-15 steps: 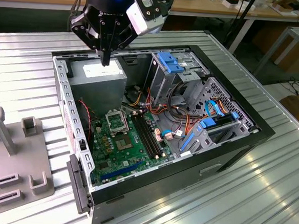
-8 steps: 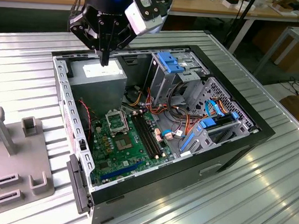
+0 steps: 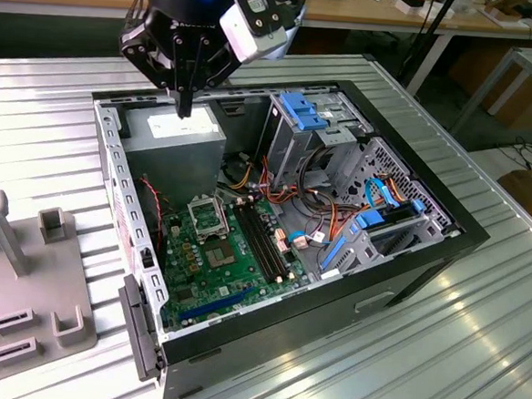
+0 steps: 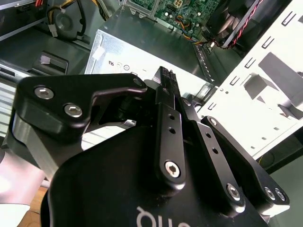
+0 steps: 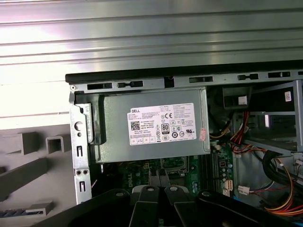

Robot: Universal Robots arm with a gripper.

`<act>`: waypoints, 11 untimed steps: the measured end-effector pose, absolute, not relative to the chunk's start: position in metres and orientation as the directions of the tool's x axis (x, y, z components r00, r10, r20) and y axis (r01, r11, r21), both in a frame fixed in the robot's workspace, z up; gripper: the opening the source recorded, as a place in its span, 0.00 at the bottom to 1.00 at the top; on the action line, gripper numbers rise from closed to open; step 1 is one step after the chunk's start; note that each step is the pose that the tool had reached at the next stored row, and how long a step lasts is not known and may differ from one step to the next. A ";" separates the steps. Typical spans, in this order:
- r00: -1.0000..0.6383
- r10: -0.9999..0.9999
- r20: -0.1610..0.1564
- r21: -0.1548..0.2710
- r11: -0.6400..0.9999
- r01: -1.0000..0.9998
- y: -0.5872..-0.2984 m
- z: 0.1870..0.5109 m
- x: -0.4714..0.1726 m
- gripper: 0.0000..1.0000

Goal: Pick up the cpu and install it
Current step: 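Reach for the cpu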

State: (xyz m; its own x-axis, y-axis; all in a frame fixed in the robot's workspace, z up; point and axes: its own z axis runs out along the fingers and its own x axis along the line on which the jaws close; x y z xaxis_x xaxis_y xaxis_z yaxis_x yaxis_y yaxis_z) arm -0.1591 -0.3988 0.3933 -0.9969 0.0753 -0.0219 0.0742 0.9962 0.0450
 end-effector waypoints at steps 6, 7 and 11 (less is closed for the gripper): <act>-0.997 0.075 -0.022 0.045 0.996 0.074 -0.399 0.393 -0.161 0.11; -0.997 0.075 -0.022 0.045 0.996 0.074 -0.399 0.393 -0.161 0.11; -0.997 0.075 -0.022 0.045 0.996 0.074 -0.399 0.393 -0.163 0.11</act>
